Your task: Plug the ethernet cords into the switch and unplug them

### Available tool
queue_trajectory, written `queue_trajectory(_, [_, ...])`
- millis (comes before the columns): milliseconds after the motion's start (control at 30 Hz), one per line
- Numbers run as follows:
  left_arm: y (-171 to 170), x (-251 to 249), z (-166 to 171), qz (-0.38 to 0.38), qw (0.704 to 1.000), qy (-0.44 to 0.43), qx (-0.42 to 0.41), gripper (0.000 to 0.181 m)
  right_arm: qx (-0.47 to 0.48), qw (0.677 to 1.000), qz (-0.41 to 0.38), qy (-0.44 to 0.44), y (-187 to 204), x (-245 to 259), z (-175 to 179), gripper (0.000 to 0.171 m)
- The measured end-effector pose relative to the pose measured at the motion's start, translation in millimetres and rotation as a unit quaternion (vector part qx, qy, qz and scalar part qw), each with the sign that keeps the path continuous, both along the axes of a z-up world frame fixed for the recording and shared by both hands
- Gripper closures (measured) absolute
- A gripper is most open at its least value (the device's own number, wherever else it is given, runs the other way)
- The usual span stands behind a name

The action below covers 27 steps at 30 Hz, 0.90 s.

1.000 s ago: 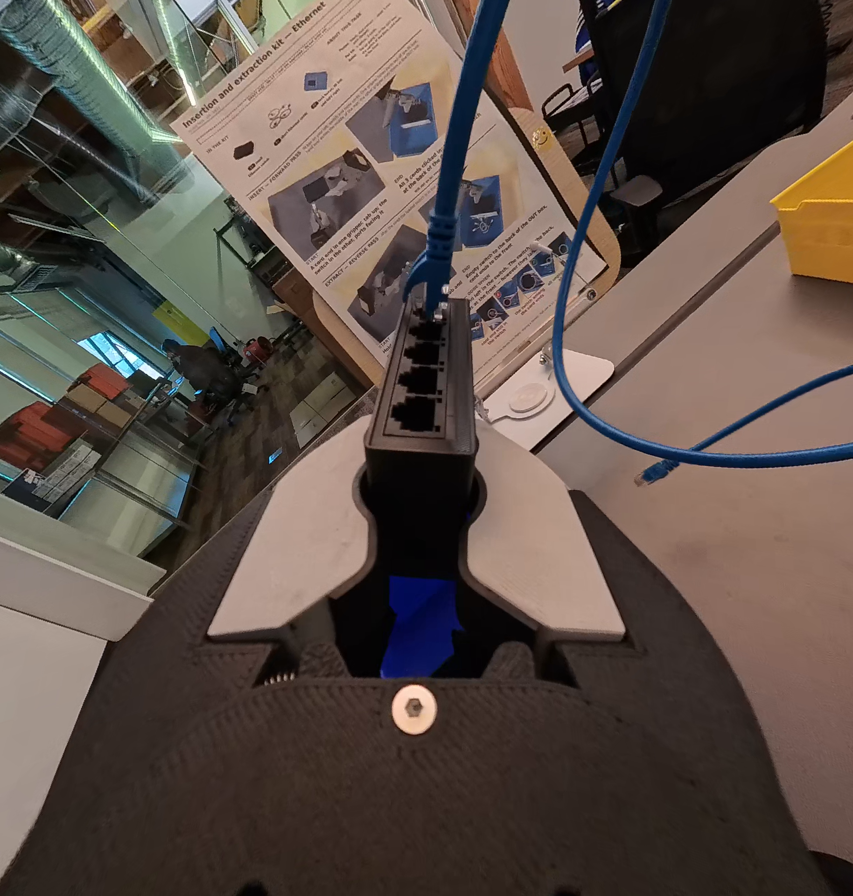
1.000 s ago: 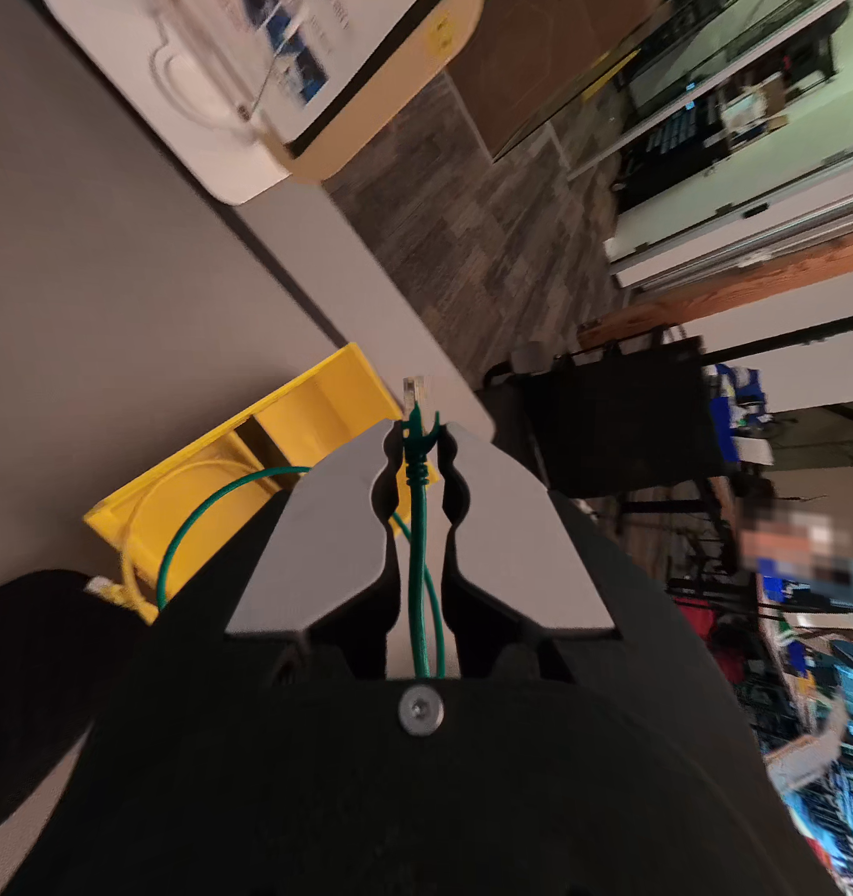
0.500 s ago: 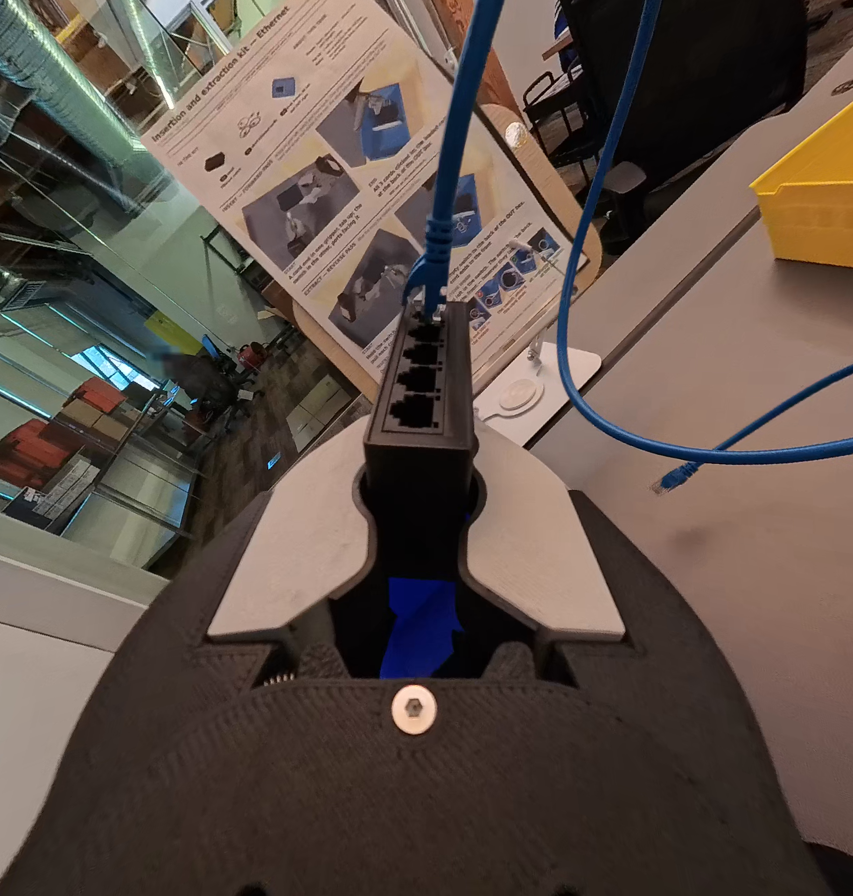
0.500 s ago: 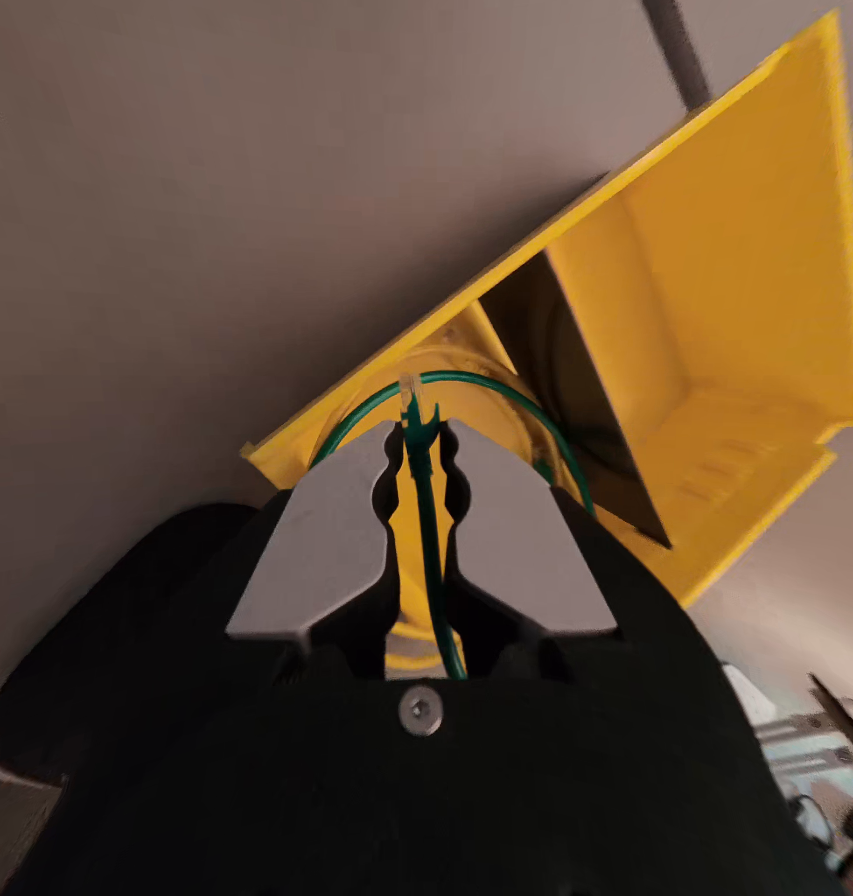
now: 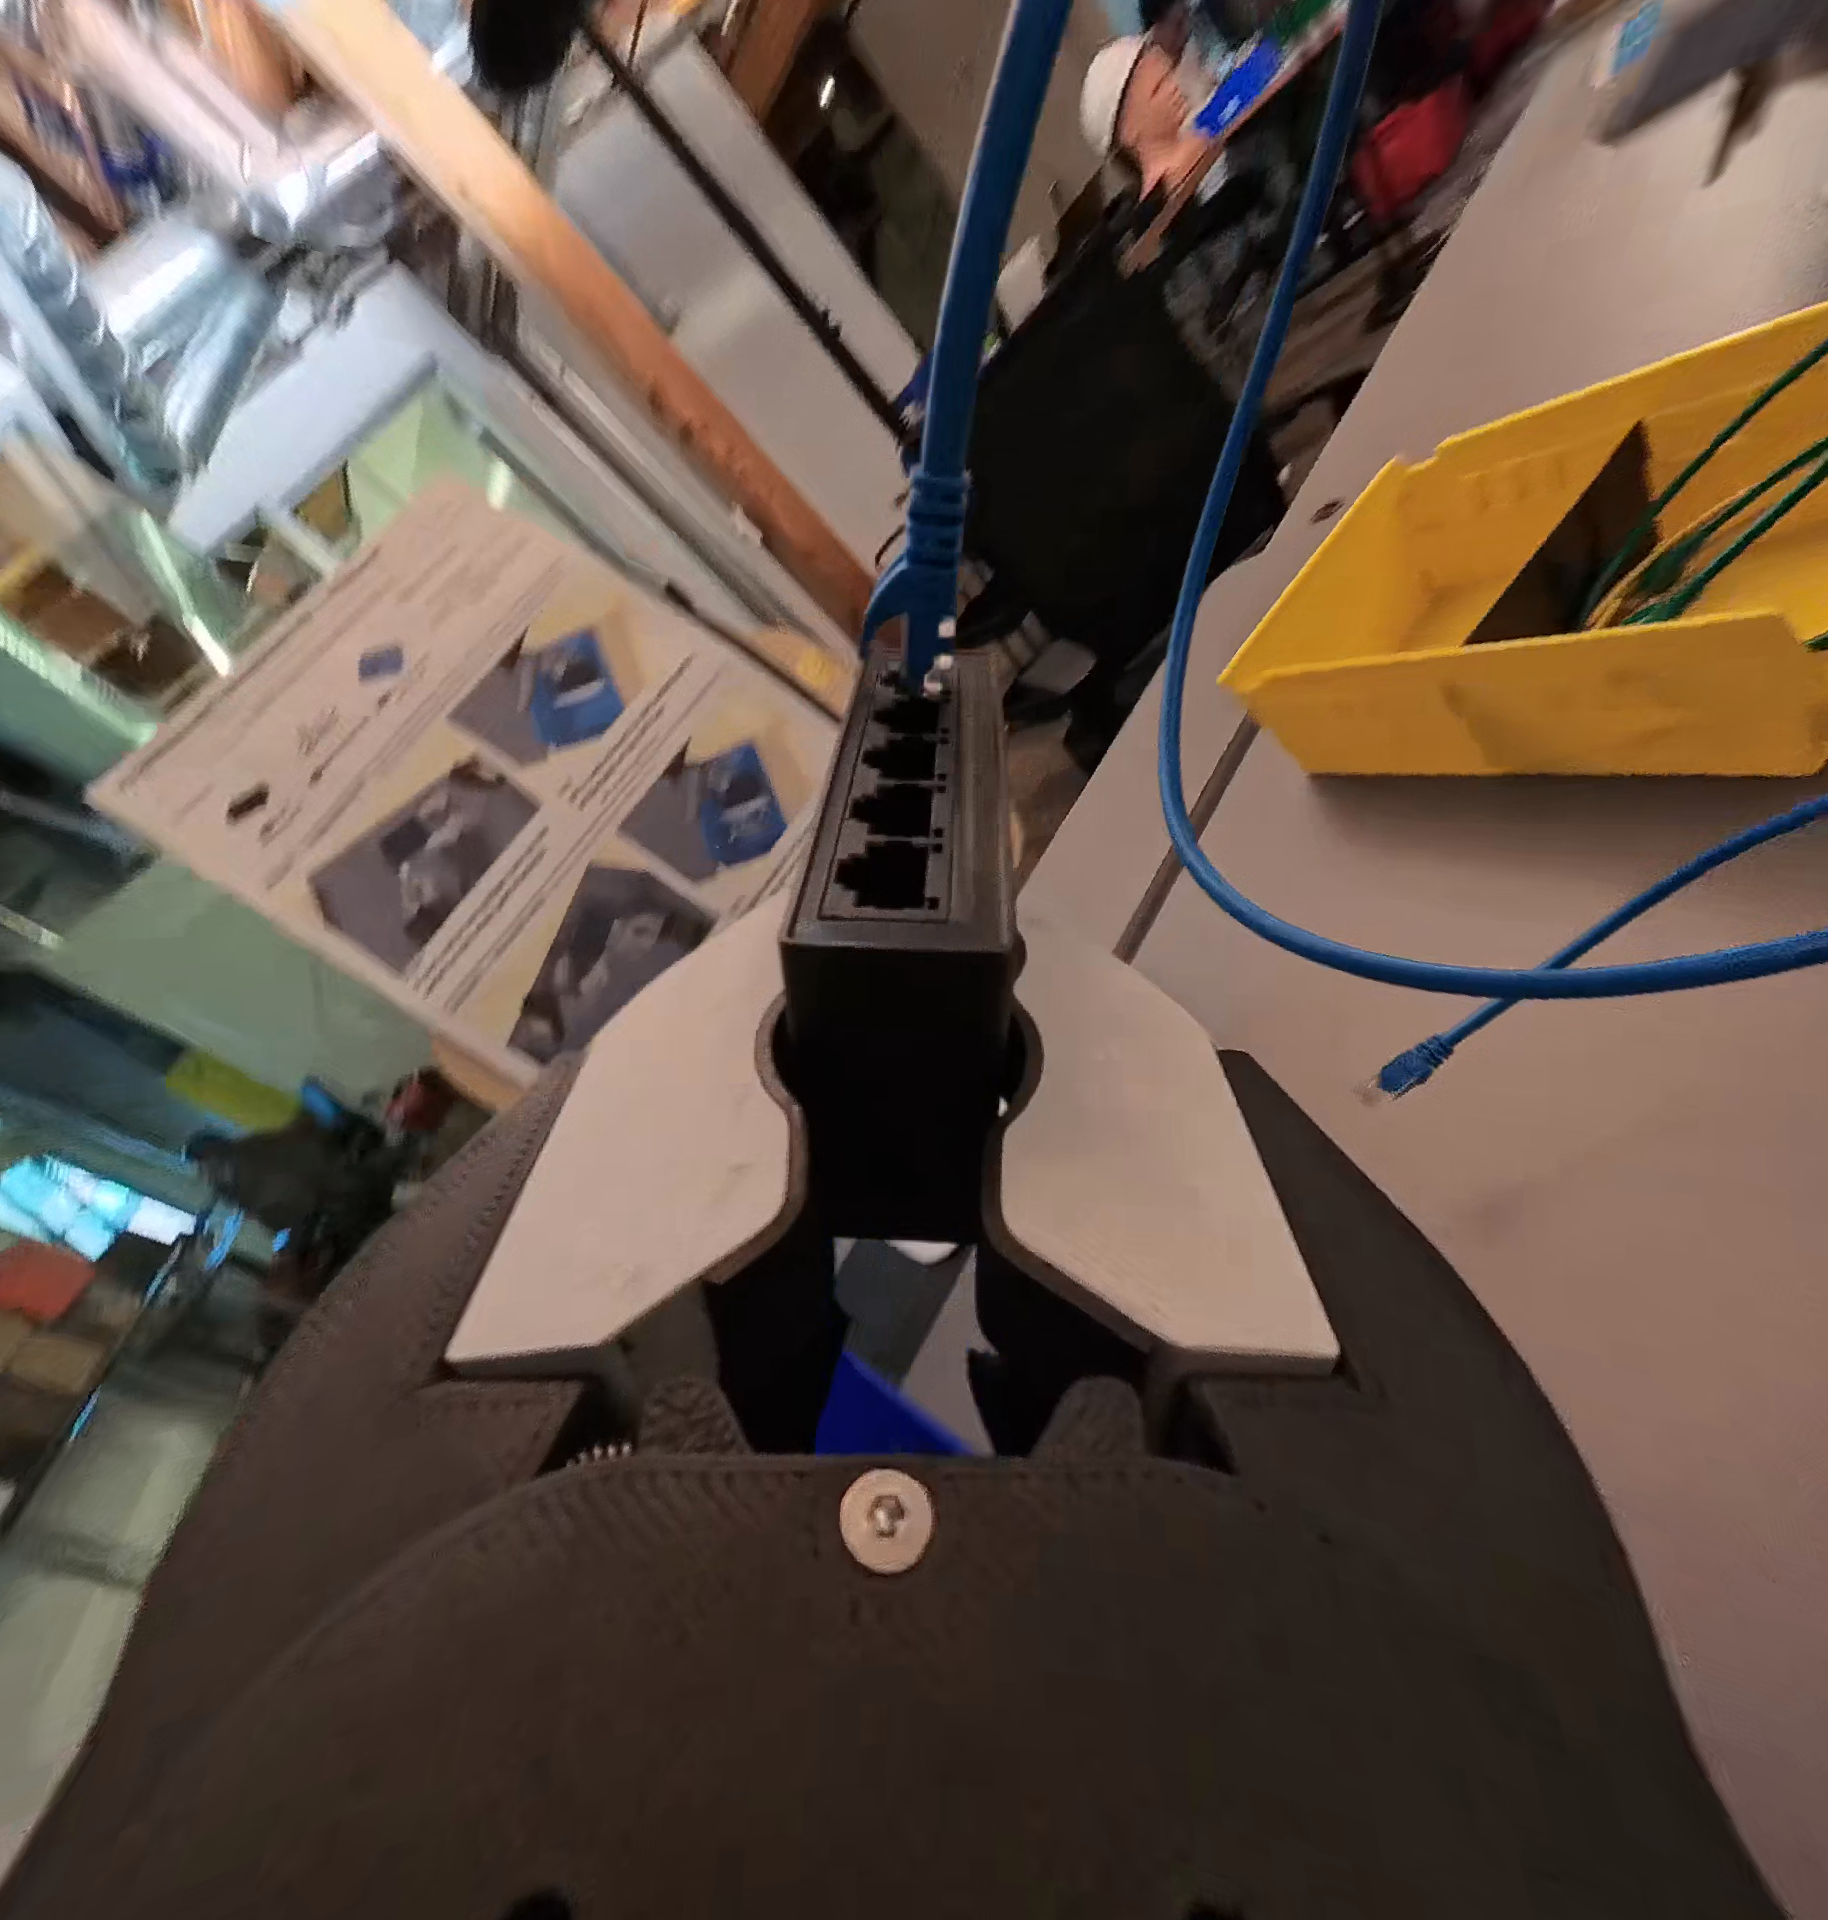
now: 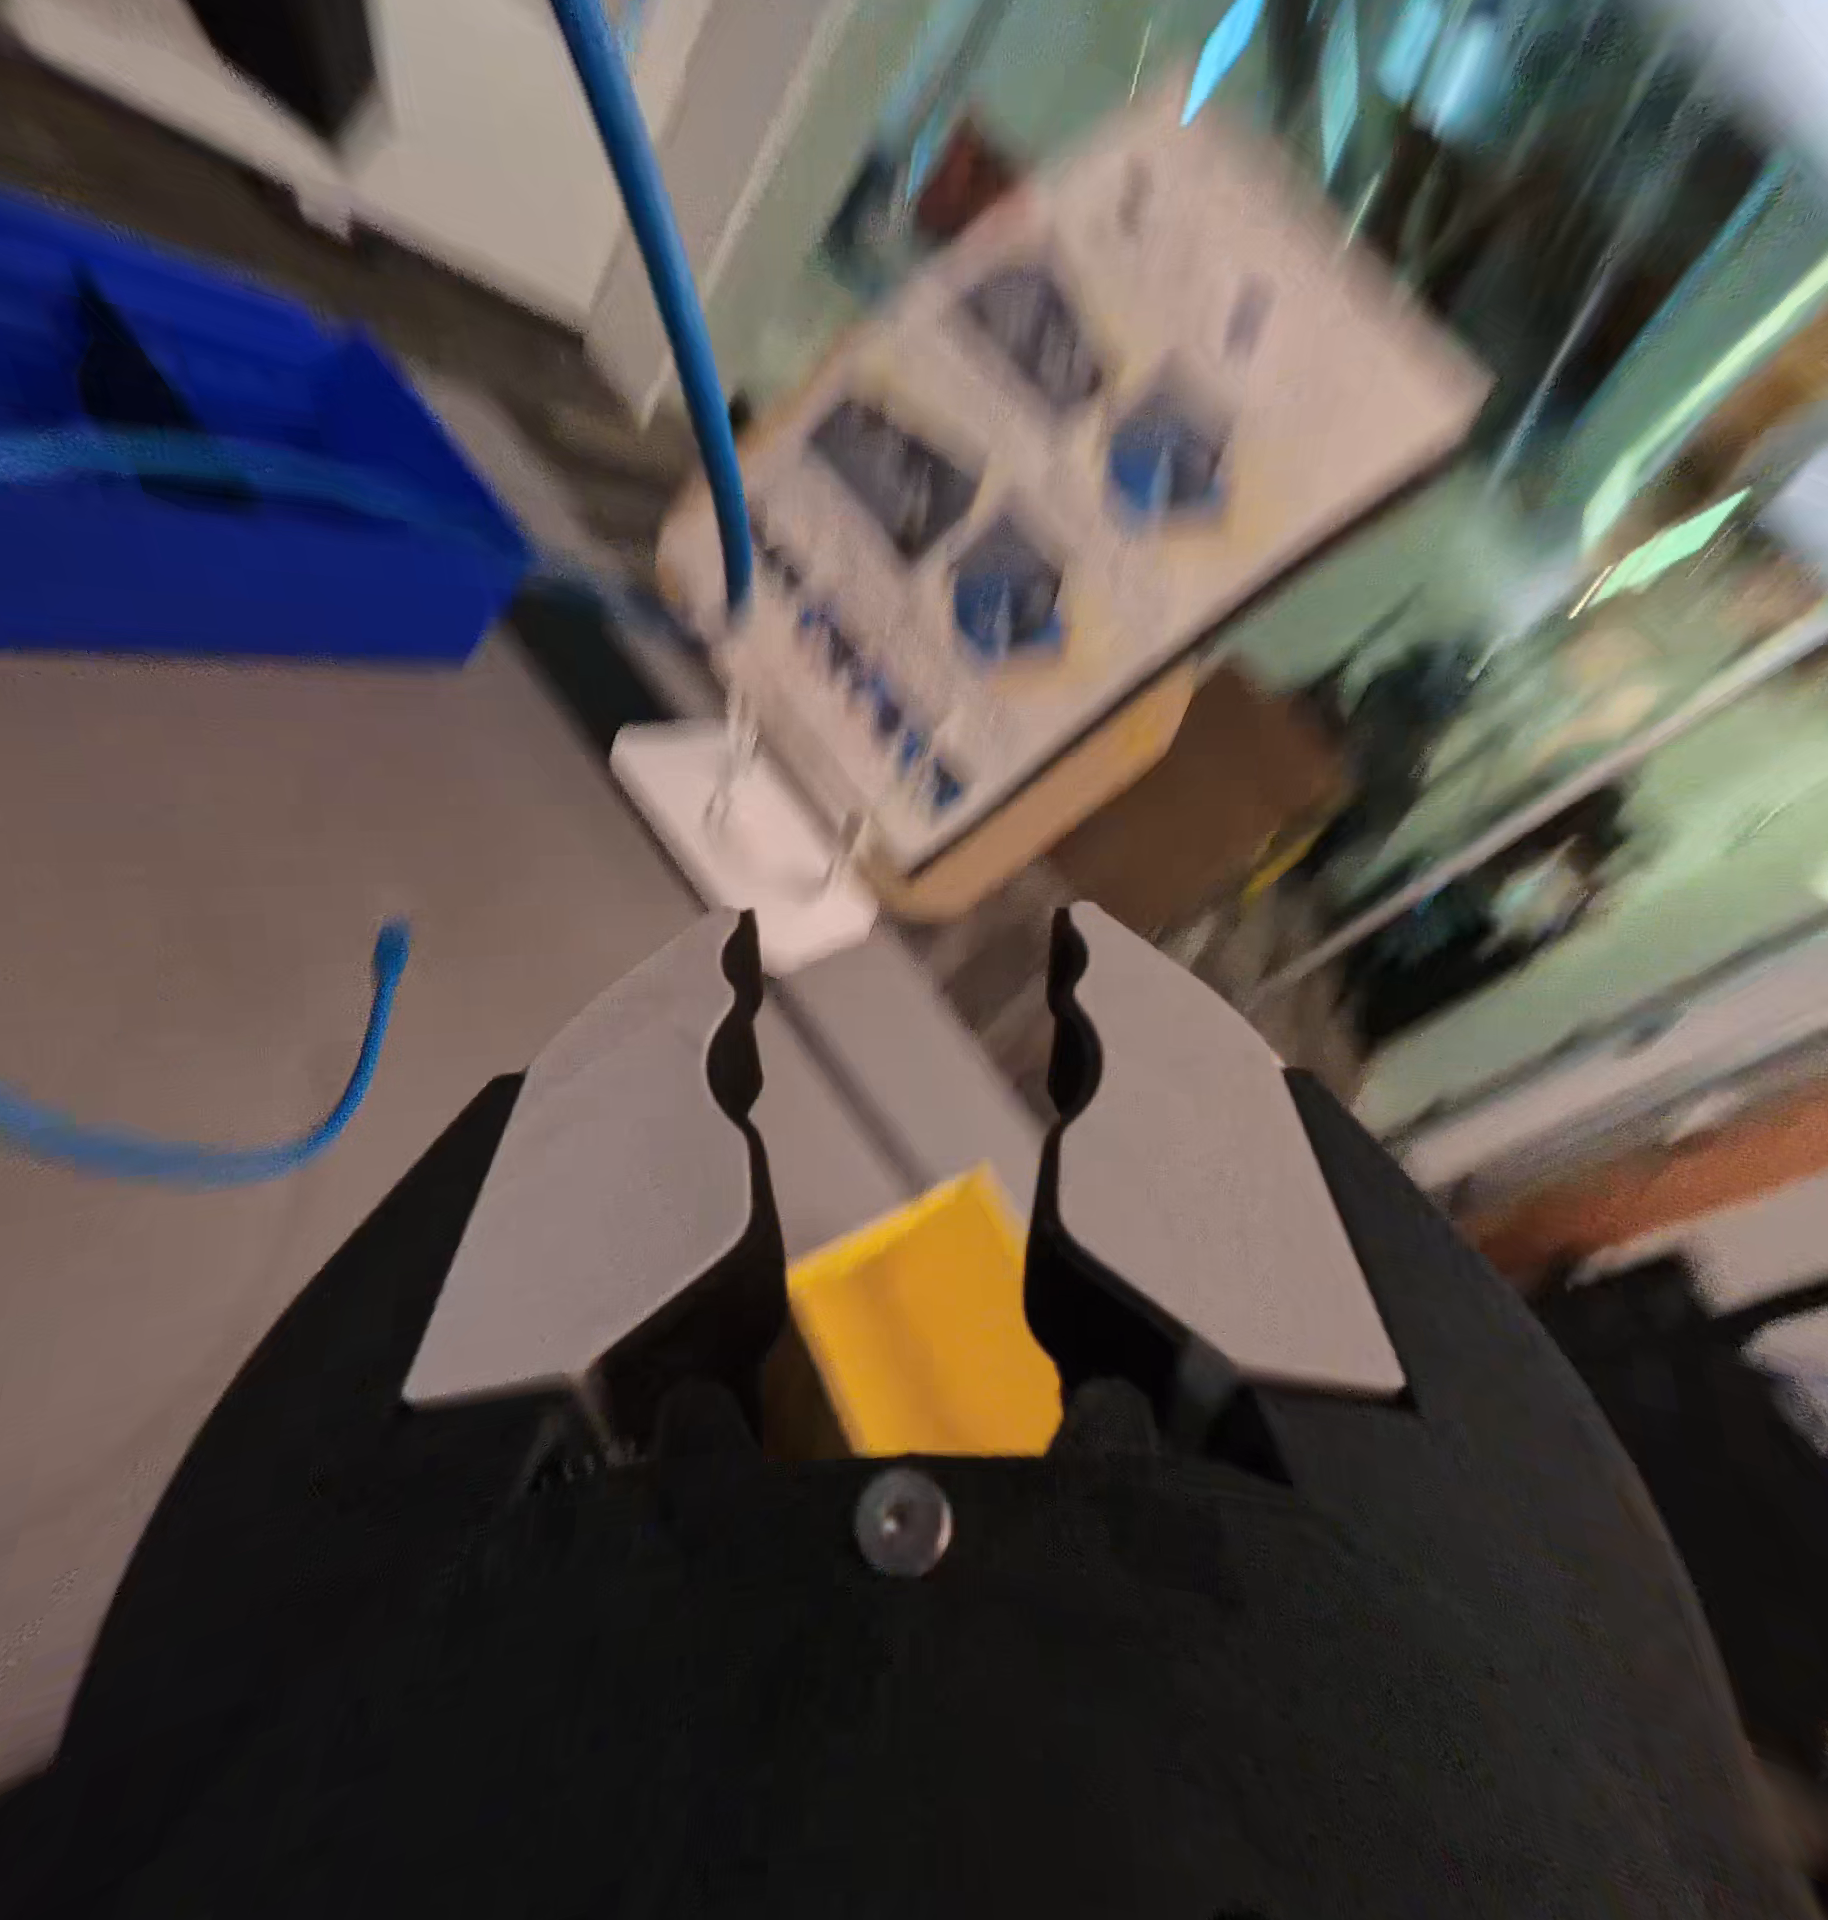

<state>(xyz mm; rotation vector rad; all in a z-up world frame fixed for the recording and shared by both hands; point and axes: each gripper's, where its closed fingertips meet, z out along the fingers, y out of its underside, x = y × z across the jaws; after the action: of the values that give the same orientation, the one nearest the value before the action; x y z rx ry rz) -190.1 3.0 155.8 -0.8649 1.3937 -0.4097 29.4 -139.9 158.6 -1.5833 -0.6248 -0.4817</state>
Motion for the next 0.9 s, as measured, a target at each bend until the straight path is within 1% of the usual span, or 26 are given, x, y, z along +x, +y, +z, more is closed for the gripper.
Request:
queue_trajectory(33, [-11.2, 7.0, -0.9, -0.023, 1.0, -0.001, 0.009, 0.152, 0.053, 0.998, 0.03, -0.029, -3.7, -21.8, 17.8, 0.117])
queue_trajectory(67, [-22.8, 13.5, -2.1, -0.047, 0.999, -0.003, 0.017, 0.152, 0.088, 0.993, 0.059, -0.055, -6.4, -43.3, 28.2, 0.118])
queue_trajectory(100, [-33.7, 19.3, -3.4, -0.069, 0.997, -0.005, 0.023, 0.152, 0.1, 0.989, 0.076, -0.084, -5.8, -60.4, 31.3, 0.12])
queue_trajectory(167, [-54.7, 28.4, -6.6, -0.111, 0.994, -0.005, 0.026, 0.153, 0.104, 0.982, 0.073, -0.138, 4.7, -80.3, 31.1, 0.12])
queue_trajectory(200, [-64.1, 31.6, -8.4, -0.13, 0.991, -0.003, 0.025, 0.153, 0.099, 0.979, 0.087, -0.156, 10.7, -91.4, 27.8, 0.12])
queue_trajectory(300, [-82.6, 34.8, -9.9, -0.169, 0.985, -0.005, 0.02, 0.152, 0.091, 0.973, 0.144, -0.156, 23.5, -120.7, 25.1, 0.121])
queue_trajectory(367, [-85.0, 31.8, -8.4, -0.181, 0.983, -0.008, 0.012, 0.152, 0.086, 0.965, 0.204, -0.139, 21.3, -141.2, 27.2, 0.124])
queue_trajectory(467, [-72.3, 25.4, -6.2, -0.154, 0.988, -0.007, 0.021, 0.153, 0.036, 0.953, 0.265, -0.14, 13.2, -162.1, 22.7, 0.127])
queue_trajectory(500, [-67.8, 22.6, -4.7, -0.146, 0.989, -0.009, 0.023, 0.153, 0.008, 0.949, 0.28, -0.145, 9.6, -165.2, 18.6, 0.132])
queue_trajectory(533, [-64.4, 19.3, -2.4, -0.143, 0.989, -0.013, 0.024, 0.153, -0.004, 0.952, 0.264, -0.156, 11.8, -159.6, 19.8, 0.132])
queue_trajectory(600, [-56.6, 13.1, 2.4, -0.131, 0.991, -0.023, 0.024, 0.153, -0.027, 0.958, 0.199, -0.205, 20.4, -132.9, 22.2, 0.132])
queue_trajectory(667, [-40.7, 8.9, 4.1, -0.084, 0.995, -0.023, 0.045, 0.153, -0.025, 0.966, 0.146, -0.211, 24.9, -107.1, 34.9, 0.131])
queue_trajectory(767, [-16.7, 3.5, 4.3, -0.002, 0.995, -0.018, 0.1, 0.152, -0.044, 0.972, 0.102, -0.206, 21.4, -78.4, 47.7, 0.128])
queue_trajectory(800, [-12.7, 2.8, 3.5, 0.012, 0.994, -0.014, 0.11, 0.152, -0.044, 0.973, 0.101, -0.203, 18.1, -75.1, 52.3, 0.128])
queue_trajectory(900, [-1.5, 2.1, 0.6, 0.05, 0.99, 0.0, 0.134, 0.152, -0.078, 0.97, 0.137, -0.186, 0.6, -84.6, 52.8, 0.127])
